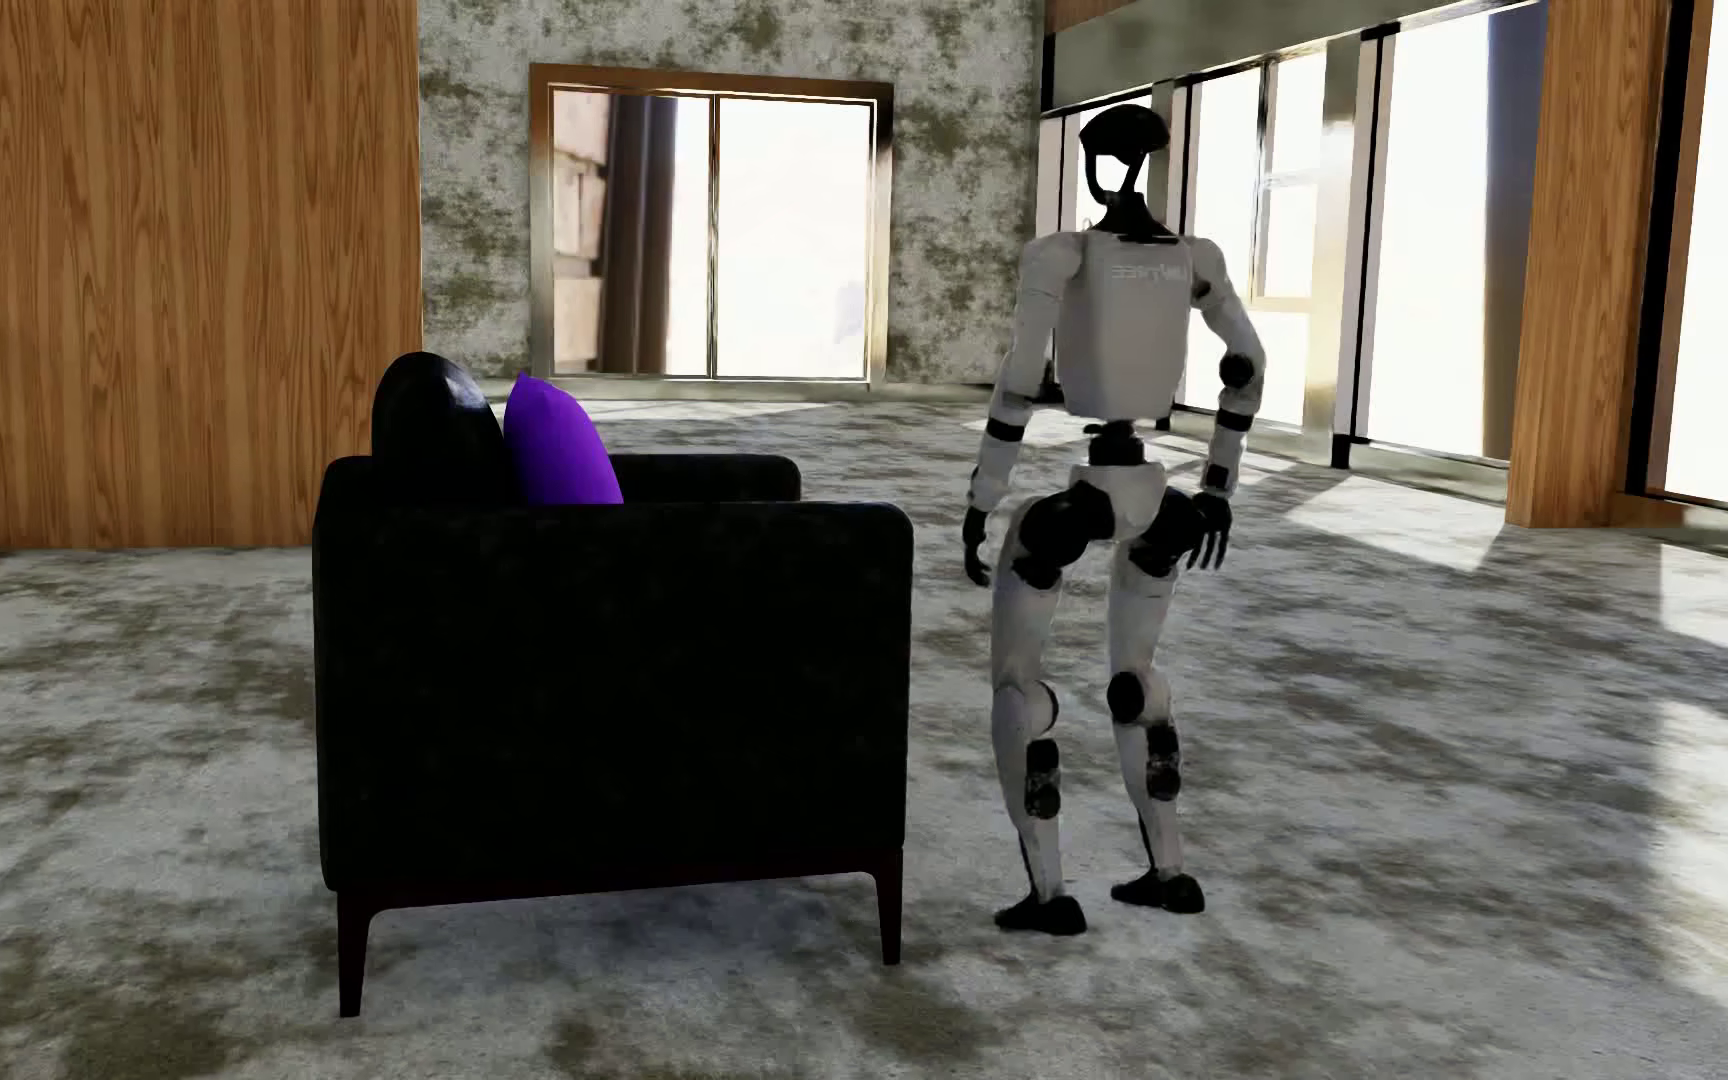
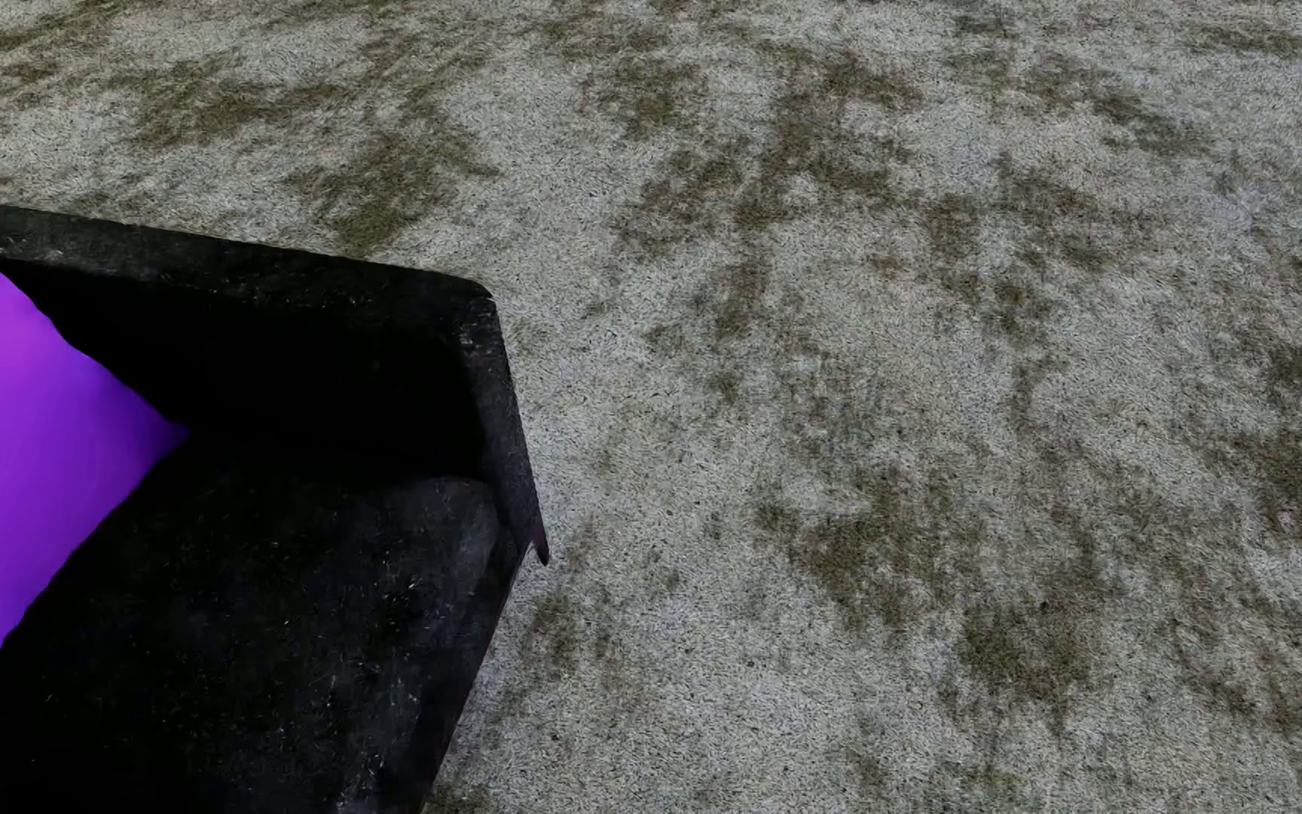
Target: Go around the armchair
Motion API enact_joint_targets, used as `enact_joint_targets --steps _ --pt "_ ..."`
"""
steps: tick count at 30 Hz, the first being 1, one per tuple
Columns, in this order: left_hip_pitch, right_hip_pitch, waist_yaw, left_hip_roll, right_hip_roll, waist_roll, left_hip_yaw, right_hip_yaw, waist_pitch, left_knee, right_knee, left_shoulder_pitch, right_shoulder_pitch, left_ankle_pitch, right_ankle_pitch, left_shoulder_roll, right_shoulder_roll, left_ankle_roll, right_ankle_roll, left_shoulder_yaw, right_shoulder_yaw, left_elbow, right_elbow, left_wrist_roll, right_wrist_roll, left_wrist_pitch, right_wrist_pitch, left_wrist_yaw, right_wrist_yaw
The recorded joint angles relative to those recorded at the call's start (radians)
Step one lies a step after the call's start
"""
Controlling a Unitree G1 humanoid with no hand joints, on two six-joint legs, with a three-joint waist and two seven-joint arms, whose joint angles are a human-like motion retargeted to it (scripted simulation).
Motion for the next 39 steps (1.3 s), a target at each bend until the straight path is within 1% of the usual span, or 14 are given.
enact_joint_targets --steps 3,7,13,21,23,24,26,27,28,30,31,32,35,39 --pt "0.048 0.019 -0.007 0.018 0.017 0.012 0.000 0.000 -0.013 -0.046 -0.019 0.017 -0.026 -0.032 -0.022 -0.017 0.003 0.000 0.000 -0.048 -0.038 0.019 -0.007 0.000 0.000 0.000 0.000 0.000 0.000" --pt "0.079 0.011 0.000 0.021 0.013 0.005 0.000 0.000 -0.014 -0.068 -0.018 0.002 -0.049 -0.048 -0.033 -0.003 0.037 0.000 0.000 -0.112 -0.027 0.050 -0.037 0.000 0.000 0.000 0.000 0.000 0.000" --pt "0.101 -0.003 -0.021 0.022 0.014 0.011 0.000 0.000 -0.014 -0.078 -0.010 -0.022 -0.035 -0.081 -0.044 0.013 0.071 0.000 0.000 -0.069 0.014 0.061 -0.118 0.000 0.000 0.000 0.000 0.000 0.000" --pt "0.115 -0.027 -0.071 0.039 0.045 0.016 0.000 0.000 -0.029 -0.060 0.034 -0.027 -0.005 -0.153 -0.077 0.021 0.061 0.000 0.000 -0.016 0.031 0.015 -0.026 0.000 0.000 0.000 0.000 0.000 0.000" --pt "0.061 -0.014 -0.077 0.057 0.062 0.018 0.000 0.000 -0.025 0.025 0.032 -0.025 0.001 -0.153 -0.100 0.024 0.057 0.000 0.000 0.007 0.034 0.011 0.000 0.000 0.000 0.000 0.000 0.000 0.000" --pt "0.016 -0.004 -0.075 0.070 0.068 0.018 0.000 0.000 -0.019 0.101 0.029 -0.028 0.003 -0.123 -0.112 0.025 0.056 0.000 0.000 0.018 0.036 0.012 0.012 0.000 0.000 0.000 0.000 0.000 0.000" --pt "-0.118 0.027 -0.056 0.098 0.074 0.012 0.000 0.000 -0.001 0.331 0.016 -0.034 0.004 -0.006 -0.140 0.024 0.052 0.000 0.000 0.041 0.048 0.010 0.032 0.000 0.000 0.000 0.000 0.000 0.000" --pt "-0.191 0.049 -0.039 0.104 0.074 0.005 0.000 0.000 0.009 0.463 0.008 -0.035 0.006 0.028 -0.155 0.023 0.048 0.000 0.000 0.054 0.054 0.005 0.037 0.000 0.000 0.000 0.000 0.000 0.000" --pt "-0.256 0.072 -0.017 0.102 0.070 -0.005 0.000 0.000 0.017 0.587 0.002 -0.033 0.009 0.011 -0.168 0.023 0.044 0.000 0.000 0.066 0.057 -0.005 0.036 0.000 0.000 0.000 0.000 0.000 0.000" --pt "-0.362 0.111 0.032 0.082 0.055 -0.029 0.000 0.000 0.030 0.775 0.001 -0.019 0.015 -0.096 -0.187 0.022 0.033 0.000 0.000 0.081 0.057 -0.027 0.030 0.000 0.000 0.000 0.000 0.000 0.000" --pt "-0.405 0.127 0.055 0.069 0.045 -0.040 0.000 0.000 0.034 0.823 0.005 -0.010 0.015 -0.121 -0.195 0.022 0.029 0.000 0.000 0.083 0.055 -0.033 0.028 0.000 0.000 0.000 0.000 0.000 0.000" --pt "-0.444 0.141 0.077 0.056 0.036 -0.049 0.000 0.000 0.038 0.837 0.010 -0.001 0.014 -0.115 -0.205 0.021 0.025 0.000 0.000 0.083 0.053 -0.033 0.028 0.000 0.000 0.000 0.000 0.000 0.000" --pt "-0.524 0.184 0.129 0.023 0.012 -0.063 0.000 0.000 0.049 0.727 0.021 0.022 -0.007 -0.031 -0.228 0.017 0.015 0.000 0.000 0.064 0.045 -0.001 0.029 0.000 0.000 0.000 0.000 0.000 0.000" --pt "-0.508 0.262 0.176 0.014 -0.005 -0.056 0.000 0.000 0.058 0.368 0.007 0.044 -0.048 0.115 -0.232 0.016 0.019 0.000 0.000 0.002 0.057 0.073 0.029 0.000 0.000 0.000 0.000 0.000 0.000"
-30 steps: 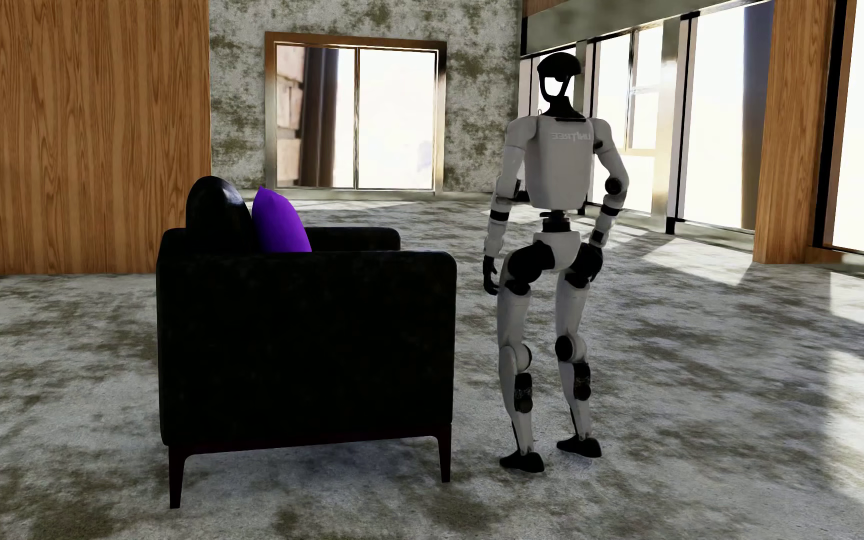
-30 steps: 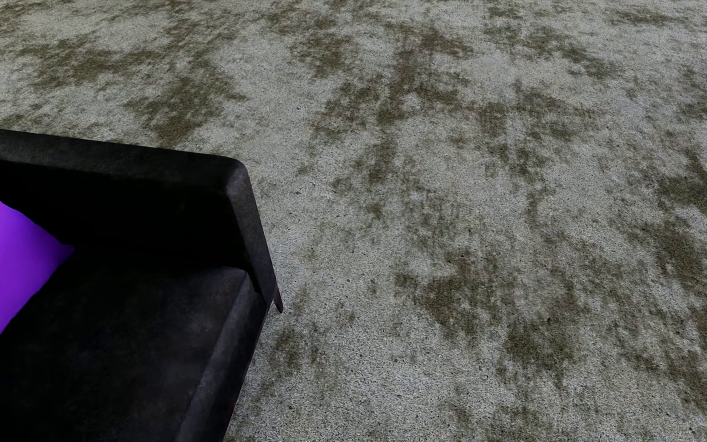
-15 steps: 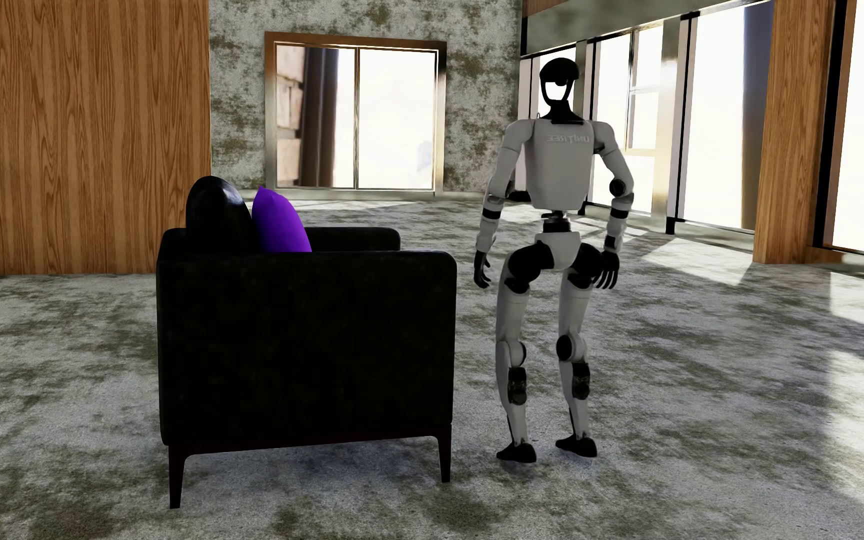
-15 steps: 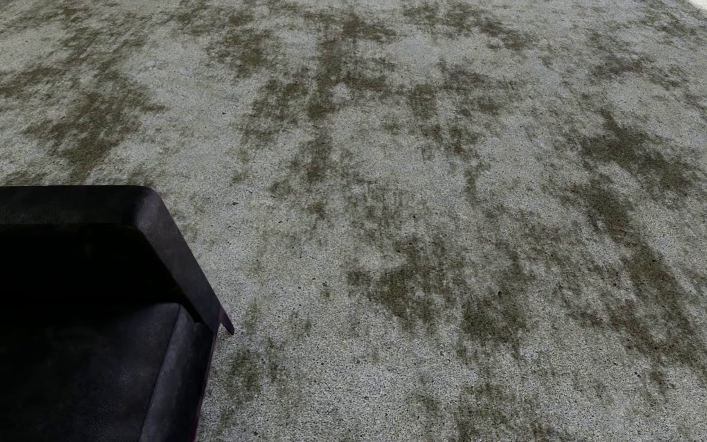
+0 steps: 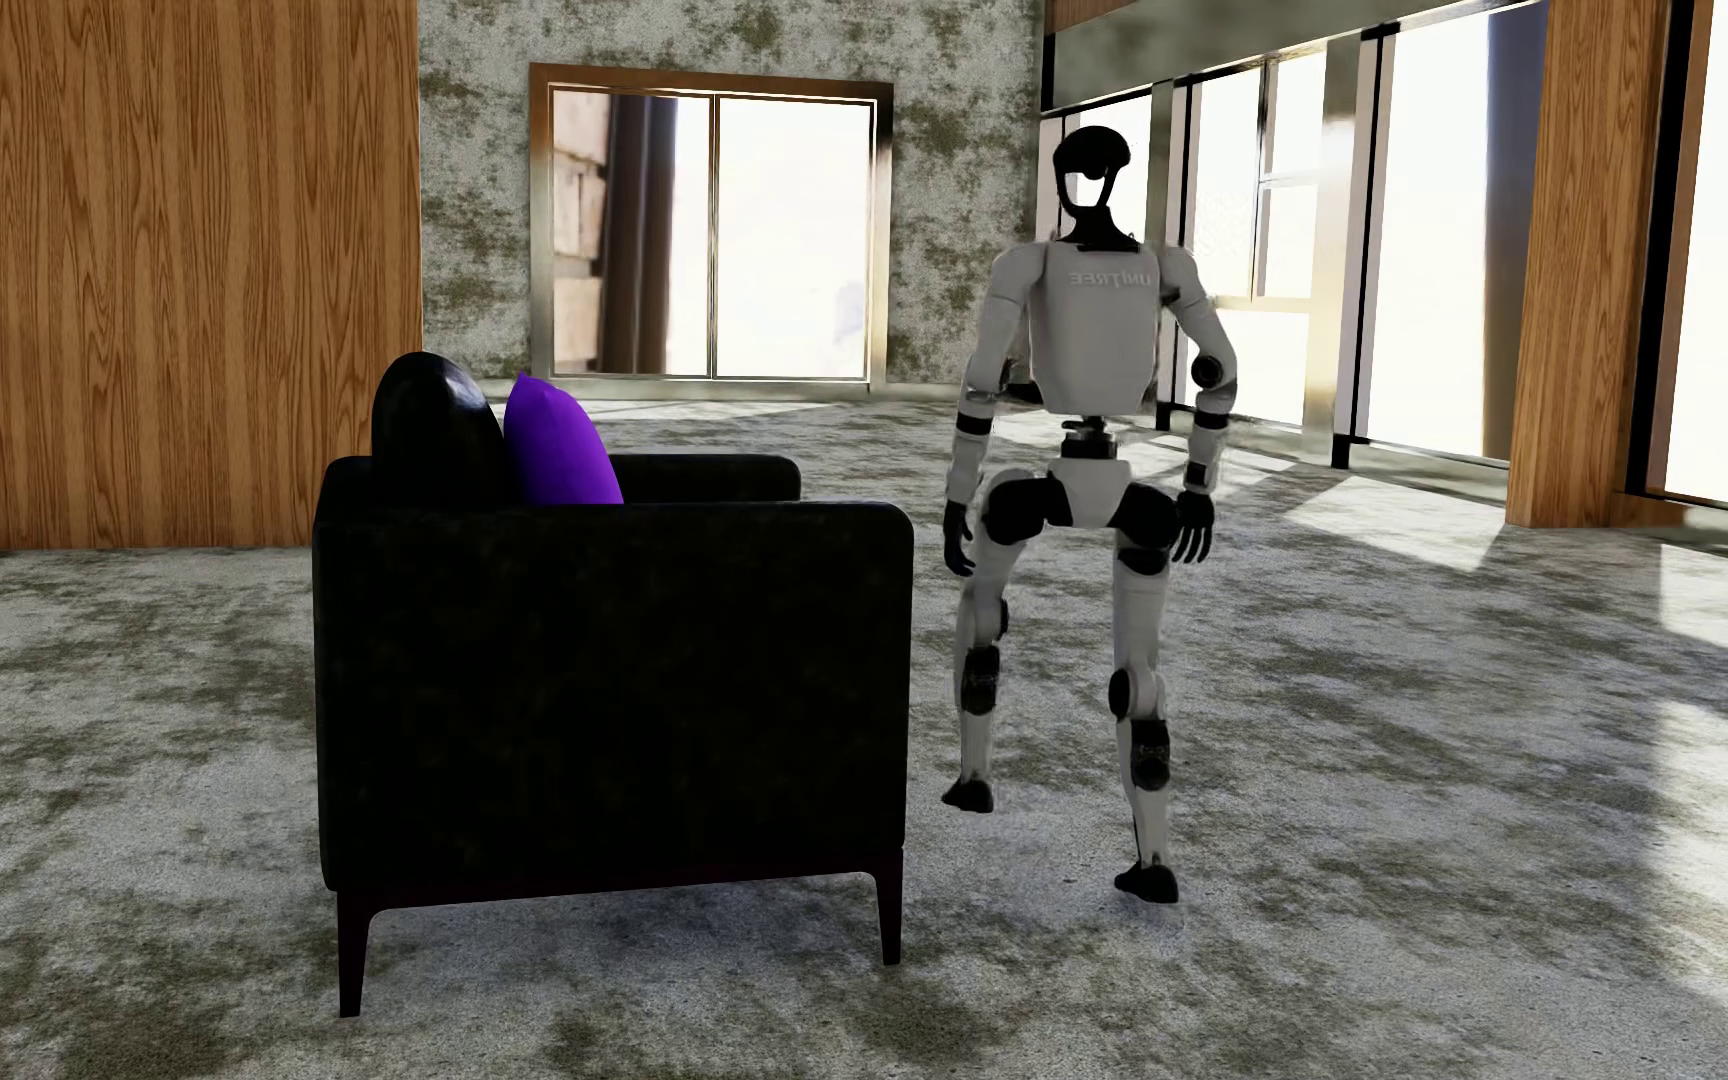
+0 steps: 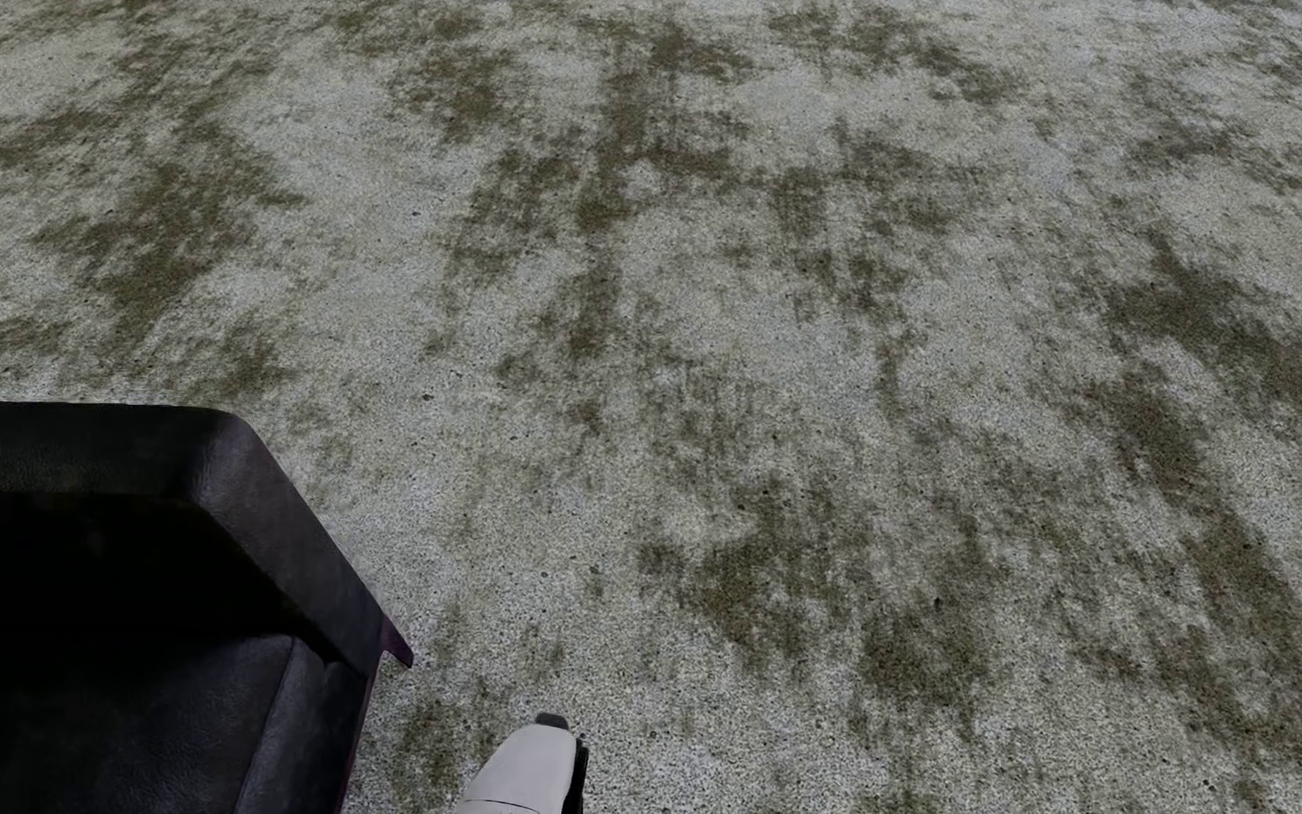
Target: Go around the armchair
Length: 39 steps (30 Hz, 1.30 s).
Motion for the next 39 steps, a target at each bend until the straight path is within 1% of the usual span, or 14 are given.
enact_joint_targets --steps 6,8,10,11,13,16,20,23,26,29,34,35,38,39 --pt "0.231 0.070 0.039 0.036 -0.020 0.024 0.000 0.000 -0.064 -0.476 0.009 0.058 0.003 0.029 0.047 0.001 0.048 0.000 0.000 -0.020 0.021 0.042 -0.074 0.000 0.000 0.000 0.000 0.000 0.000" --pt "0.228 0.093 -0.014 0.003 -0.047 0.004 0.000 0.000 -0.078 -0.419 0.047 0.056 0.029 0.093 0.137 -0.004 0.080 0.000 0.000 -0.046 -0.003 0.084 -0.075 0.000 0.000 0.000 0.000 0.000 0.000" --pt "0.249 0.040 -0.050 -0.043 -0.079 -0.026 0.000 0.000 -0.072 -0.355 0.189 0.017 0.056 0.049 0.281 0.003 0.109 0.000 0.000 -0.073 -0.007 0.106 -0.043 0.000 0.000 0.000 0.000 0.000 0.000" --pt "0.266 -0.050 -0.029 -0.079 -0.105 -0.053 0.000 0.000 -0.083 -0.355 0.323 0.009 0.077 0.002 0.309 0.012 0.123 0.000 0.000 0.044 -0.036 0.060 -0.041 0.000 0.000 0.000 0.000 0.000 0.000" --pt "0.365 -0.202 0.004 -0.113 -0.123 -0.058 0.000 0.000 -0.064 -0.374 0.608 -0.016 0.068 -0.076 0.275 0.029 0.086 0.000 0.000 0.087 0.016 -0.097 -0.075 0.000 0.000 0.000 0.000 0.000 0.000" --pt "0.500 -0.355 -0.085 -0.149 -0.152 -0.016 0.000 0.000 -0.059 -0.396 0.758 -0.046 0.033 -0.109 0.341 0.031 0.031 0.000 0.000 0.142 -0.030 -0.308 -0.081 0.000 0.000 0.000 0.000 0.000 0.000" --pt "0.633 -0.518 -0.143 -0.162 -0.126 0.033 0.000 0.000 -0.039 -0.403 0.479 -0.098 0.008 -0.158 0.571 0.023 -0.013 0.000 0.000 0.160 -0.183 -0.444 -0.058 0.000 0.000 0.000 0.000 0.000 0.000" --pt "0.731 -0.546 -0.175 -0.140 -0.104 0.044 0.000 0.000 -0.032 -0.415 0.174 -0.084 -0.003 -0.199 0.434 0.035 -0.031 0.000 0.000 0.129 -0.156 -0.455 -0.055 0.000 0.000 0.000 0.000 0.000 0.000" --pt "0.797 -0.503 -0.223 -0.107 -0.094 0.055 0.000 0.000 -0.038 -0.409 -0.027 -0.057 0.025 -0.235 0.235 0.027 -0.013 0.000 0.000 0.086 -0.148 -0.284 -0.057 0.000 0.000 0.000 0.000 0.000 0.000" --pt "0.829 -0.478 -0.240 -0.071 -0.069 0.053 0.000 0.000 -0.060 -0.382 0.002 -0.011 0.071 -0.222 0.247 0.017 0.031 0.000 0.000 0.069 -0.127 -0.035 -0.030 0.000 0.000 0.000 0.000 0.000 0.000" --pt "0.625 -0.411 -0.150 -0.008 -0.021 0.079 0.000 0.000 -0.094 -0.020 0.043 0.091 0.100 0.197 0.281 0.021 0.086 0.000 0.000 0.085 0.017 0.151 0.054 0.000 0.000 0.000 0.000 0.000 0.000" --pt "0.528 -0.374 -0.134 0.005 -0.017 0.088 0.000 0.000 -0.092 0.156 0.019 0.097 0.110 0.157 0.269 0.026 0.079 0.000 0.000 0.077 0.021 0.133 0.031 0.000 0.000 0.000 0.000 0.000 0.000" --pt "0.307 -0.273 -0.049 0.022 -0.022 0.085 0.000 0.000 -0.062 0.648 -0.014 0.085 0.113 -0.166 0.230 0.027 0.033 0.000 0.000 0.082 0.022 0.040 -0.010 0.000 0.000 0.000 0.000 0.000 0.000" --pt "0.254 -0.238 -0.021 0.021 -0.032 0.075 0.000 0.000 -0.054 0.556 -0.024 0.076 0.099 -0.199 0.211 0.021 0.018 0.000 0.000 0.097 0.026 0.013 0.007 0.000 0.000 0.000 0.000 0.000 0.000"
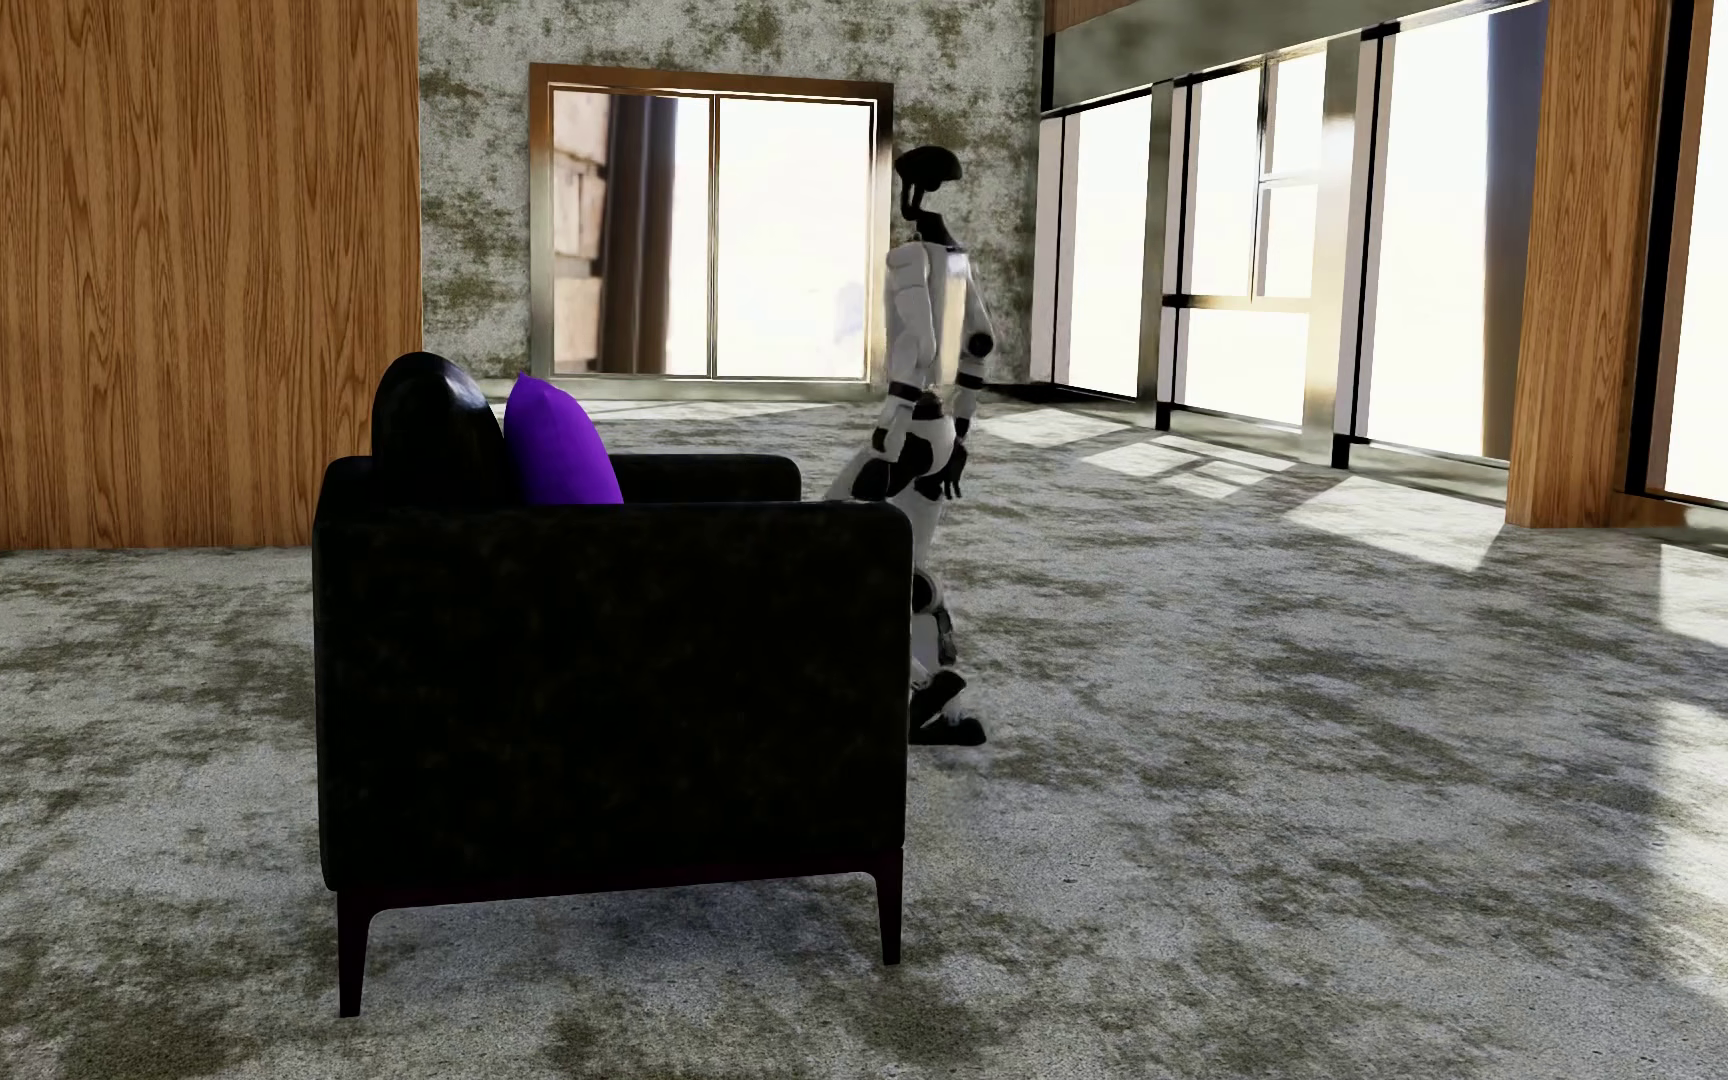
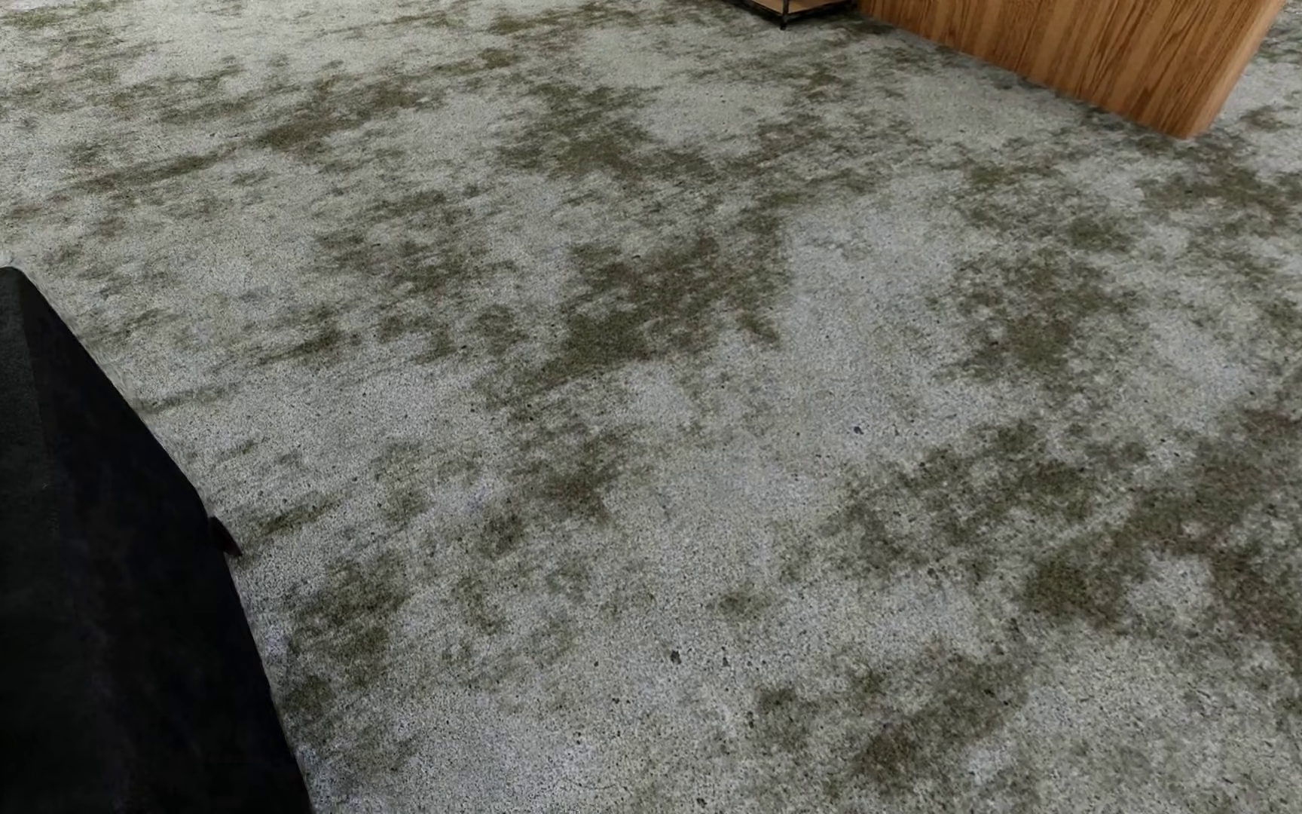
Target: Go around the armchair
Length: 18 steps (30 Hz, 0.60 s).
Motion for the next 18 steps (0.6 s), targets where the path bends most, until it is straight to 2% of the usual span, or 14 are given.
enact_joint_targets --steps 2,5,10,13,15,16,17,18 --pt "-0.081 0.062 0.041 -0.004 -0.014 -0.021 0.000 0.000 0.009 -0.065 -0.009 -0.014 -0.031 -0.016 -0.039 -0.014 -0.028 0.000 0.000 0.029 -0.005 -0.052 0.051 0.000 0.000 0.000 0.000 0.000 0.000" --pt "-0.154 0.124 0.069 0.004 -0.023 -0.054 0.000 0.000 0.013 0.037 -0.006 -0.032 -0.060 -0.008 -0.087 -0.028 -0.072 0.000 0.000 0.039 -0.064 -0.115 0.081 0.000 0.000 0.000 0.000 0.000 0.000" --pt "-0.106 0.242 0.065 0.019 0.001 -0.087 0.000 0.000 0.016 -0.698 -0.008 -0.054 -0.116 0.145 -0.214 -0.020 -0.109 0.000 0.000 0.023 -0.140 -0.100 0.075 0.000 0.000 0.000 0.000 0.000 0.000" --pt "-0.052 0.275 0.074 0.026 0.014 -0.099 0.000 0.000 -0.006 -1.003 -0.001 -0.063 -0.143 0.153 -0.248 -0.007 -0.097 0.000 0.000 0.009 -0.165 -0.032 0.050 0.000 0.000 0.000 0.000 0.000 0.000" --pt "-0.029 0.306 0.076 0.025 -0.002 -0.116 0.000 0.000 -0.014 -0.995 0.007 -0.064 -0.144 0.202 -0.210 0.001 -0.071 0.000 0.000 -0.011 -0.182 0.038 0.013 0.000 0.000 0.000 0.000 0.000 0.000" --pt "-0.018 0.323 0.066 0.009 -0.017 -0.132 0.000 0.000 -0.012 -0.970 0.015 -0.066 -0.136 0.236 -0.143 0.006 -0.050 0.000 0.000 -0.029 -0.193 0.074 -0.009 0.000 0.000 0.000 0.000 0.000 0.000" --pt "-0.006 0.329 0.052 -0.014 -0.032 -0.150 0.000 0.000 -0.012 -0.947 0.035 -0.069 -0.121 0.244 -0.023 0.012 -0.023 0.000 0.000 -0.044 -0.201 0.103 -0.030 0.000 0.000 0.000 0.000 0.000 0.000" --pt "0.016 0.317 0.038 -0.034 -0.046 -0.164 0.000 0.000 -0.015 -0.936 0.078 -0.073 -0.104 0.231 0.142 0.018 0.003 0.000 0.000 -0.049 -0.199 0.120 -0.048 0.000 0.000 0.000 0.000 0.000 0.000"
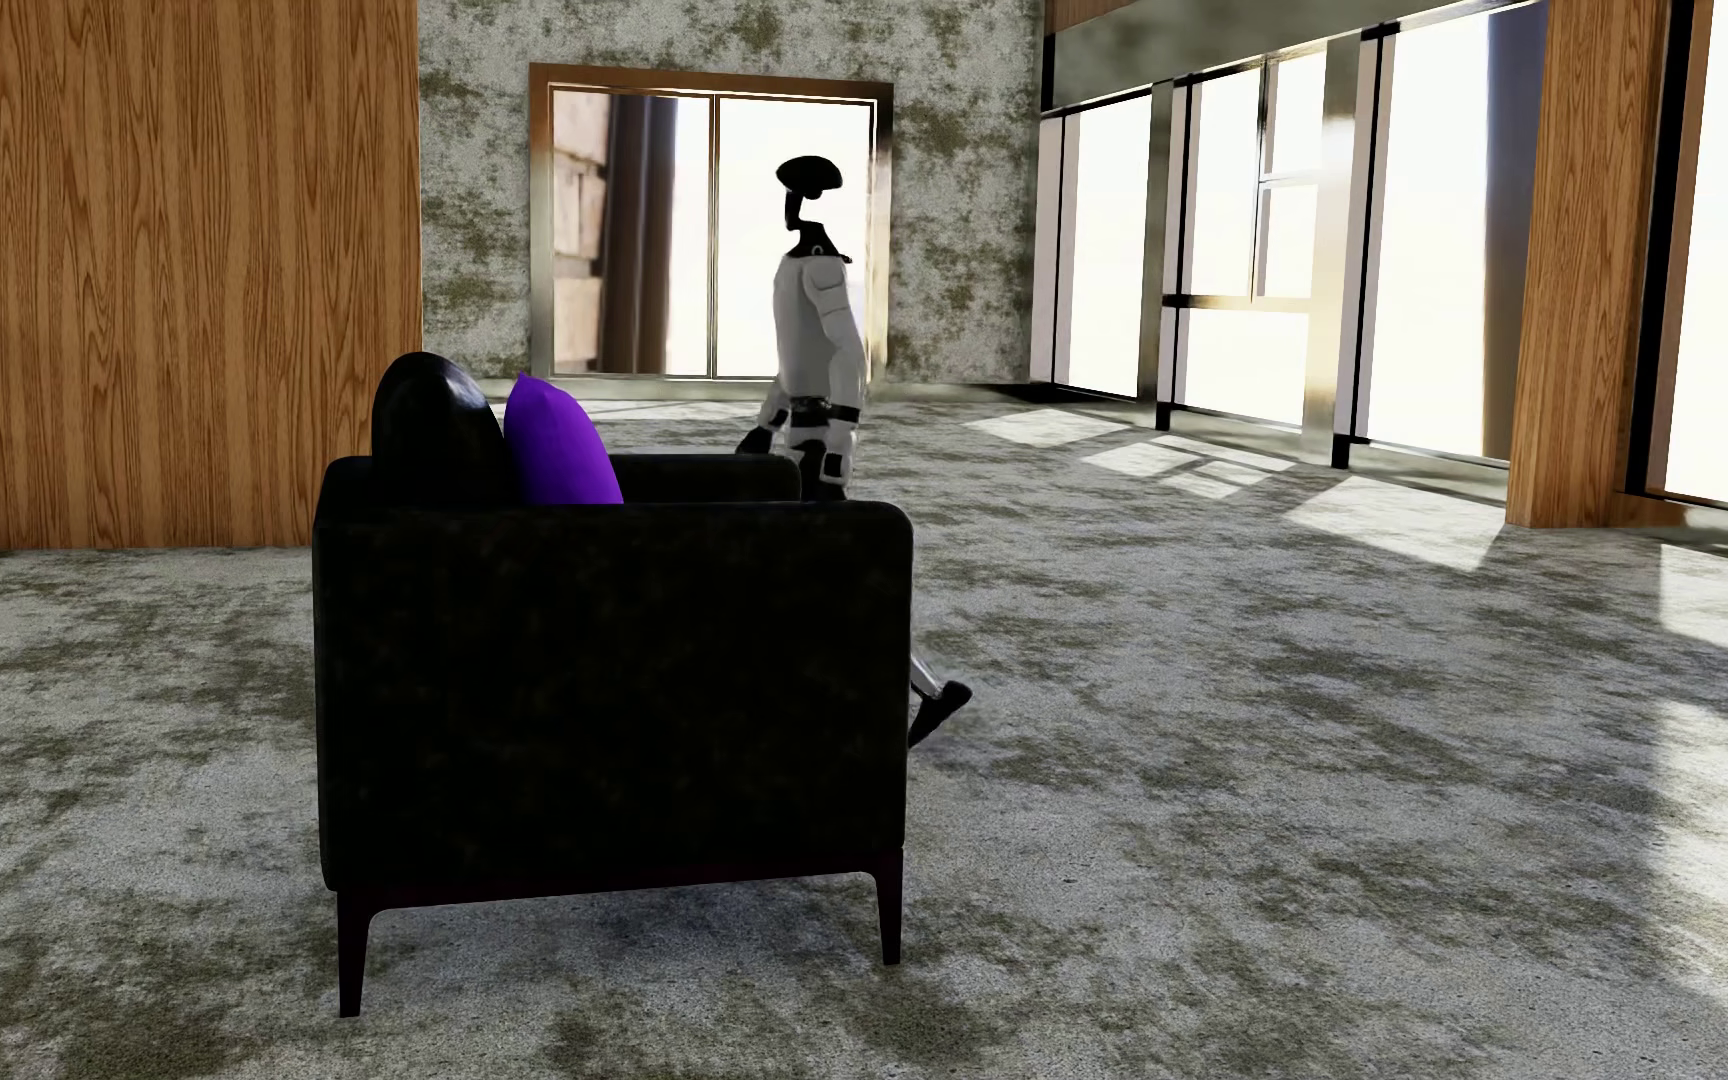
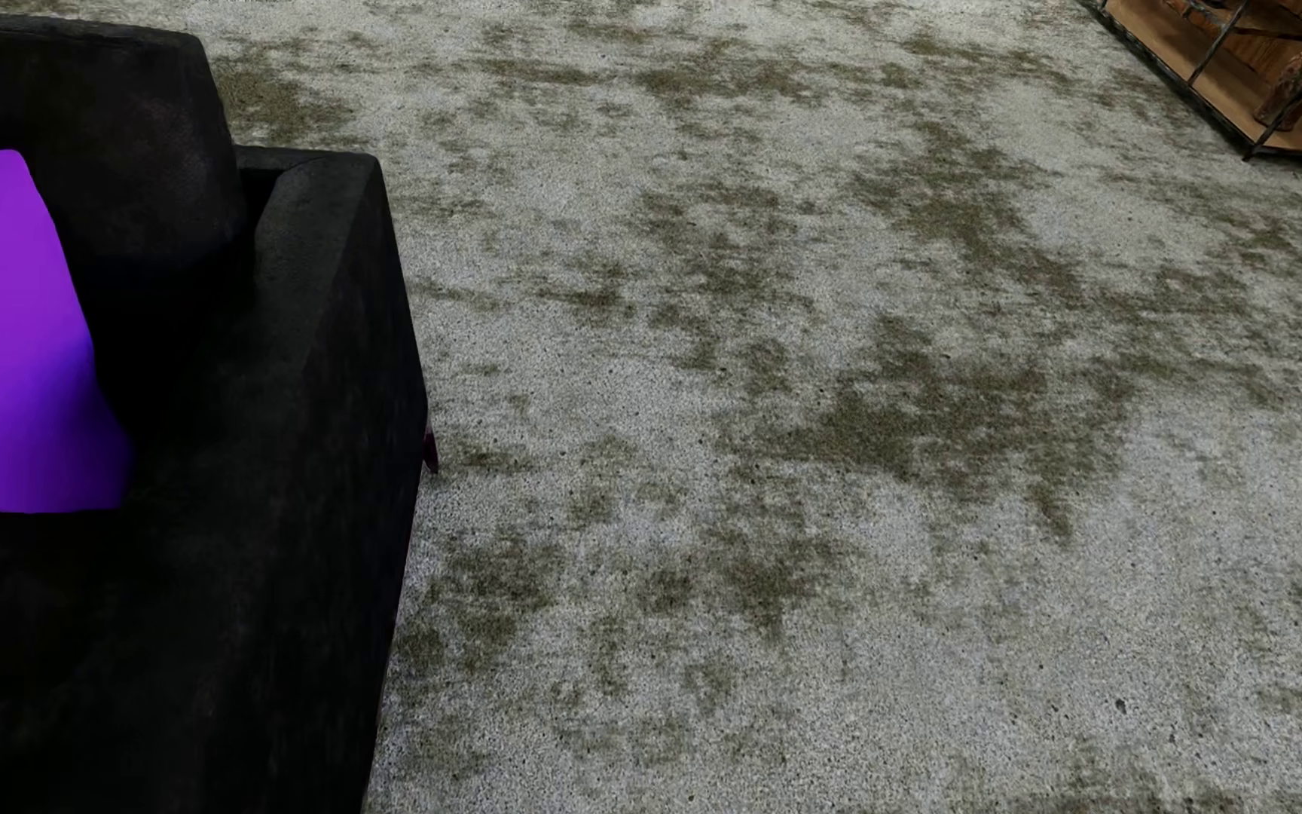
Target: Go around the armchair
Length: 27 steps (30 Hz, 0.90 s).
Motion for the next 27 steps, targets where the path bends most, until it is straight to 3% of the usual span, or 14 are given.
enact_joint_targets --steps 2,3,6,7,10,11,17,21,23,25,27 --pt "0.070 -0.084 -0.015 -0.022 -0.031 0.000 0.000 0.000 -0.018 -0.016 0.170 -0.003 0.032 -0.044 0.288 0.009 0.023 0.000 0.000 0.018 0.045 -0.027 -0.050 0.000 0.000 0.000 0.000 0.000 0.000" --pt "0.109 -0.142 -0.021 -0.027 -0.045 0.008 0.000 0.000 -0.024 -0.022 0.282 -0.002 0.039 -0.067 0.324 0.014 0.020 0.000 0.000 0.030 0.070 -0.071 -0.080 0.000 0.000 0.000 0.000 0.000 0.000" --pt "0.228 -0.296 -0.052 -0.046 -0.062 0.037 0.000 0.000 0.007 -0.024 0.558 -0.028 0.022 -0.130 0.155 0.027 0.002 0.000 0.000 0.061 0.077 -0.206 -0.106 0.000 0.000 0.000 0.000 0.000 0.000" --pt "0.263 -0.344 -0.075 -0.051 -0.056 0.050 0.000 0.000 0.020 -0.028 0.586 -0.046 0.009 -0.143 0.146 0.028 -0.004 0.000 0.000 0.073 0.070 -0.228 -0.096 0.000 0.000 0.000 0.000 0.000 0.000" --pt "0.356 -0.472 -0.172 -0.055 -0.011 0.092 0.000 0.000 0.044 -0.042 0.488 -0.096 -0.012 -0.178 0.287 0.035 -0.031 0.000 0.000 0.087 0.062 -0.255 -0.091 0.000 0.000 0.000 0.000 0.000 0.000" --pt "0.380 -0.511 -0.204 -0.055 0.001 0.102 0.000 0.000 0.048 -0.043 0.432 -0.106 -0.009 -0.194 0.289 0.039 -0.042 0.000 0.000 0.087 0.062 -0.264 -0.101 0.000 0.000 0.000 0.000 0.000 0.000" --pt "0.539 -0.608 -0.315 -0.047 0.003 0.134 0.000 0.000 0.059 -0.039 -0.015 -0.104 0.042 -0.329 0.043 0.036 -0.040 0.000 0.000 0.065 0.053 -0.242 -0.020 0.000 0.000 0.000 0.000 0.000 0.000" --pt "0.611 -0.624 -0.335 -0.044 -0.019 0.128 0.000 0.000 0.023 -0.023 -0.151 -0.045 0.110 -0.432 -0.141 0.012 -0.009 0.000 0.000 0.012 0.073 -0.172 0.057 0.000 0.000 0.000 0.000 0.000 0.000" --pt "0.668 -0.632 -0.348 -0.022 -0.011 0.122 0.000 0.000 -0.003 -0.037 -0.137 0.004 0.147 -0.475 -0.051 0.003 0.010 0.000 0.000 -0.016 0.089 -0.124 0.081 0.000 0.000 0.000 0.000 0.000 0.000" --pt "0.715 -0.695 -0.340 0.012 0.009 0.124 0.000 0.000 -0.036 -0.056 -0.048 0.050 0.172 -0.473 0.179 -0.009 0.025 0.000 0.000 -0.030 0.102 -0.079 0.094 0.000 0.000 0.000 0.000 0.000 0.000" --pt "0.757 -0.745 -0.319 0.055 0.046 0.147 0.000 0.000 -0.034 -0.052 0.090 0.090 0.166 -0.361 0.222 -0.035 0.031 0.000 0.000 -0.005 0.100 -0.042 0.098 0.000 0.000 0.000 0.000 0.000 0.000"
